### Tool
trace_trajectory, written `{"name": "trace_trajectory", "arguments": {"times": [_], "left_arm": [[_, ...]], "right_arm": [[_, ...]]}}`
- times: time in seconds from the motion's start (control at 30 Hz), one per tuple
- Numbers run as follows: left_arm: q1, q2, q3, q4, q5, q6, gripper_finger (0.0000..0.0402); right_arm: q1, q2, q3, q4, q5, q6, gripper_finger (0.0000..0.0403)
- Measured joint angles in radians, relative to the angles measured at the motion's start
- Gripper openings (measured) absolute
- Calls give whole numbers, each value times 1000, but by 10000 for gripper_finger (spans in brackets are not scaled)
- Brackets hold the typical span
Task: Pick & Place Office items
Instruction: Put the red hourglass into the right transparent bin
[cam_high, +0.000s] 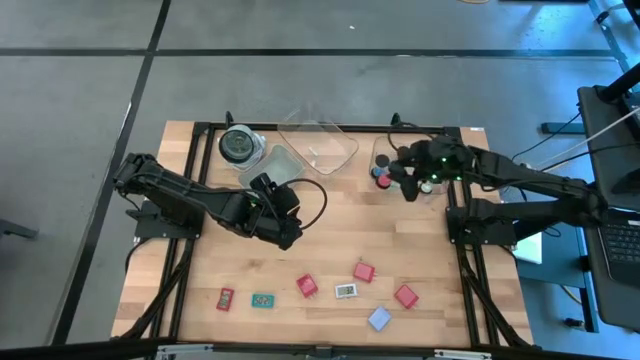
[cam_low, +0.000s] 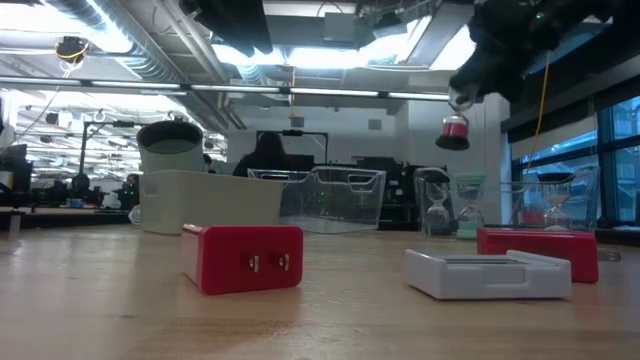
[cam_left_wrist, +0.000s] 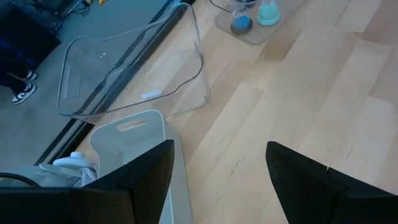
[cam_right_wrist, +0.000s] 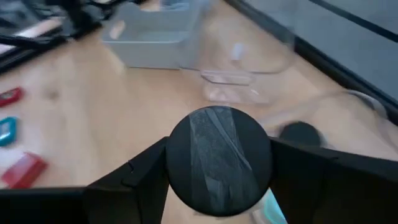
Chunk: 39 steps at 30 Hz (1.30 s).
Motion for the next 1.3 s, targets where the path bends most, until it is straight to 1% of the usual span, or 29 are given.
{"name": "trace_trajectory", "arguments": {"times": [0.13, 0.27, 0.33, 0.53, 0.77, 0.97, 1.03, 1.2, 1.3], "left_arm": [[0, 0, 0, 0, 1, 0, 251], [0, 0, 0, 0, 1, 0, 251], [0, 0, 0, -1, 1, 0, 251], [0, 0, 0, -7, -3, 0, 251], [0, 0, 0, -18, -8, 0, 251], [0, 0, 0, -18, -14, 0, 251], [0, 0, 0, -19, -23, 0, 251], [0, 0, 0, -18, -26, 0, 251], [0, 0, 0, -18, -26, -1, 251]], "right_arm": [[-17, -20, 0, -129, 110, 36, 218], [-38, -31, 0, -241, 174, 60, 232], [-45, -34, 1, -268, 193, 71, 234], [-60, -36, 1, -287, 213, 77, 216], [-62, -66, 1, -250, 210, 76, 233], [-69, -88, 1, -297, 210, 78, 215], [-69, -90, 1, -322, 210, 78, 215], [-69, -91, 1, -356, 213, 101, 236], [-69, -81, 0, -356, 229, 109, 230]]}}
